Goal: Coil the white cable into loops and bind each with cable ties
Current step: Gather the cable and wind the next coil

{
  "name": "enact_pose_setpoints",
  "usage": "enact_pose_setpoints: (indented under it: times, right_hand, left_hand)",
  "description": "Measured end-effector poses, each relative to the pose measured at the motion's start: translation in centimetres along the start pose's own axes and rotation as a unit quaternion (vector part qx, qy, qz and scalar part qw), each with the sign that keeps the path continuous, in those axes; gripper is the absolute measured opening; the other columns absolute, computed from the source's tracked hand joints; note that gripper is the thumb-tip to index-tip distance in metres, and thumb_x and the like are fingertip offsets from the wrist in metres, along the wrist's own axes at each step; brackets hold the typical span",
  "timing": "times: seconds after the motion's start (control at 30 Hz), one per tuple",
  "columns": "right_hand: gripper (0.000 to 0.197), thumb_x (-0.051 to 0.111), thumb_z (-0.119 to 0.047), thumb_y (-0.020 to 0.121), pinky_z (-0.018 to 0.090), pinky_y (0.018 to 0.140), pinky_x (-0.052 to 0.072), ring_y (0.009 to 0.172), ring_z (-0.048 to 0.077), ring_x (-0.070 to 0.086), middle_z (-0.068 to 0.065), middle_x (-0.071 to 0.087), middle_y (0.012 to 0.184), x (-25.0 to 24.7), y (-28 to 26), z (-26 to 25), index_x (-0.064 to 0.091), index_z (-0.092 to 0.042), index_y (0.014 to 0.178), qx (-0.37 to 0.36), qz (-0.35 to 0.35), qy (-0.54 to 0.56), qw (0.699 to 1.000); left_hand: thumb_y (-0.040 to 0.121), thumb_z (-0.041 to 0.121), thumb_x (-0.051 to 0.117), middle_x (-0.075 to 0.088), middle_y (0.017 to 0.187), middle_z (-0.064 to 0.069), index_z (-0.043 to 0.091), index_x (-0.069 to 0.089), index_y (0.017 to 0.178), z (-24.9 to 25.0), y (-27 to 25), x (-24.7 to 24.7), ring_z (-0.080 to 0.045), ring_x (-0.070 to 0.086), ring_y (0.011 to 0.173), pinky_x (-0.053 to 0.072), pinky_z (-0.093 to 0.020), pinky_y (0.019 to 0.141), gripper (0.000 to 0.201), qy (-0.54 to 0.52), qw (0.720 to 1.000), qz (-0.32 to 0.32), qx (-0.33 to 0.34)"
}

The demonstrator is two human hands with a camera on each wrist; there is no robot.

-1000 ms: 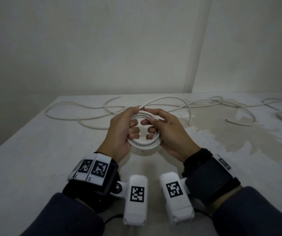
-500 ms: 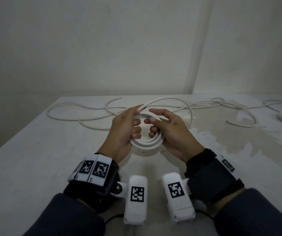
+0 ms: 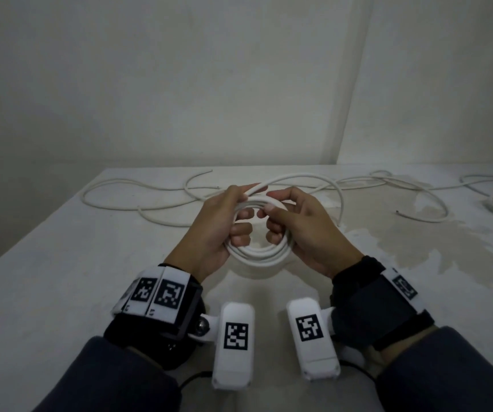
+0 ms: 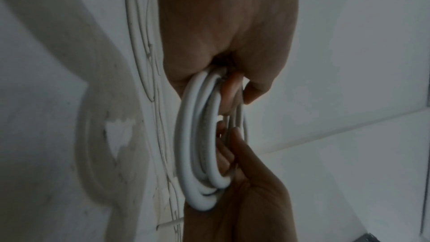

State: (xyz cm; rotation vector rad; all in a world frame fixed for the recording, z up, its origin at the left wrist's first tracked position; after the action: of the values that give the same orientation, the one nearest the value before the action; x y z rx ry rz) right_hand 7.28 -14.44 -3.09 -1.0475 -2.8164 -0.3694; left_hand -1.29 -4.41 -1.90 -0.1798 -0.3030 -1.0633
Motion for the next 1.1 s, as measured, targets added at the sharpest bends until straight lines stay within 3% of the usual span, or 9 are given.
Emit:
enact_pose_setpoints:
  times: [0.13,0.2,0.27,0.4,0.63,0.73,0.93,1.0,1.1]
  right_hand:
    - [0.017,0.064,-0.024,0.086,0.026,0.069,0.046,0.081,0.016,0.057,0.002,0.067,0.089,-0.8,0.4,-0.5,0.061,-0.018,0.101,0.011,-0.001,0.008,1.000]
    - [0.025,0.064,-0.037,0.080,0.028,0.076,0.043,0.088,0.017,0.054,0.002,0.066,0.095,-1.5,0.5,-0.8,0.069,-0.024,0.100,0.003,0.010,0.022,1.000]
    - [0.017,0.064,-0.033,0.082,0.026,0.073,0.042,0.087,0.018,0.055,0.001,0.065,0.089,-1.9,0.5,-0.9,0.073,-0.023,0.092,-0.019,0.032,0.026,0.999]
    - [0.014,0.062,-0.023,0.091,0.023,0.074,0.040,0.080,0.008,0.056,-0.008,0.067,0.076,-2.6,0.6,-1.4,0.073,-0.022,0.083,-0.080,0.116,-0.025,0.990]
    - [0.016,0.064,-0.018,0.090,0.024,0.073,0.038,0.076,0.011,0.049,-0.001,0.065,0.076,-3.3,0.5,-1.9,0.072,-0.015,0.077,-0.114,0.207,0.011,0.972]
    - [0.015,0.064,-0.017,0.090,0.022,0.067,0.037,0.067,0.008,0.049,-0.001,0.064,0.073,-3.1,0.6,-1.4,0.071,-0.015,0.076,-0.072,0.206,0.051,0.974]
    - [0.018,0.064,-0.024,0.088,0.019,0.044,0.037,0.048,0.009,0.047,-0.002,0.061,0.063,-1.9,0.3,-0.2,0.066,-0.012,0.074,0.154,0.112,0.142,0.971]
    - [0.029,0.066,-0.030,0.088,0.018,0.039,0.032,0.042,0.009,0.041,-0.002,0.054,0.055,-1.6,0.2,-0.7,0.063,-0.011,0.066,0.126,0.110,0.037,0.985]
    - [0.028,0.067,-0.024,0.088,0.016,0.044,0.034,0.045,0.006,0.042,-0.005,0.055,0.052,-1.4,-0.2,-2.8,0.064,-0.012,0.064,-0.067,0.149,-0.067,0.984]
  left_hand:
    - [0.093,0.012,0.036,0.029,0.053,0.006,0.014,0.052,0.108,-0.2,-0.1,-0.2,-0.005,0.018,0.037,0.017,-0.014,0.033,0.022,0.045,0.999,-0.012,0.003]
    - [0.094,0.011,0.037,0.028,0.052,0.006,0.010,0.057,0.104,-0.3,-0.3,0.1,-0.006,0.017,0.038,0.017,-0.013,0.035,0.022,0.075,0.997,-0.025,-0.009]
    - [0.094,0.010,0.038,0.025,0.055,0.005,0.009,0.066,0.093,-0.5,-0.4,0.5,-0.006,0.016,0.040,0.015,-0.014,0.036,0.029,0.090,0.995,-0.034,-0.015]
    - [0.094,0.010,0.037,0.024,0.054,0.006,0.008,0.070,0.101,-0.8,-0.6,0.9,-0.006,0.017,0.040,0.016,-0.014,0.036,0.034,0.149,0.987,-0.057,-0.011]
    - [0.093,0.011,0.039,0.025,0.051,0.007,0.008,0.071,0.090,-0.9,-0.5,1.6,-0.007,0.016,0.041,0.016,-0.016,0.037,0.033,0.174,0.984,-0.045,0.009]
    - [0.094,0.012,0.043,0.028,0.047,0.009,0.006,0.068,0.092,-0.7,-0.3,1.2,-0.006,0.018,0.039,0.016,-0.016,0.036,0.026,0.149,0.989,0.000,0.021]
    - [0.094,0.013,0.046,0.030,0.042,0.009,0.013,0.049,0.070,0.2,0.0,-0.8,-0.006,0.019,0.034,0.018,-0.012,0.035,0.024,0.102,0.986,0.108,0.080]
    - [0.093,0.012,0.045,0.031,0.040,0.009,0.015,0.044,0.060,0.5,0.1,-1.4,-0.006,0.019,0.033,0.018,-0.013,0.036,0.034,0.109,0.980,0.134,0.099]
    - [0.092,0.010,0.048,0.030,0.039,0.009,0.017,0.042,0.055,0.7,0.3,-1.9,-0.008,0.019,0.035,0.019,-0.013,0.038,0.038,0.130,0.973,0.152,0.118]
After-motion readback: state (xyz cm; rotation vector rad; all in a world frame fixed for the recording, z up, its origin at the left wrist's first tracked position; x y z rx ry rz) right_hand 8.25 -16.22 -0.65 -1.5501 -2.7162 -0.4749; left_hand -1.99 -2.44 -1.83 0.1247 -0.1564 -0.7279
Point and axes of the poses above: each hand's wrist, its own y-axis towards the middle knuckle, its own x-axis out of the palm, z = x × y, the point moved 2 cm from there along y, towards the middle knuckle
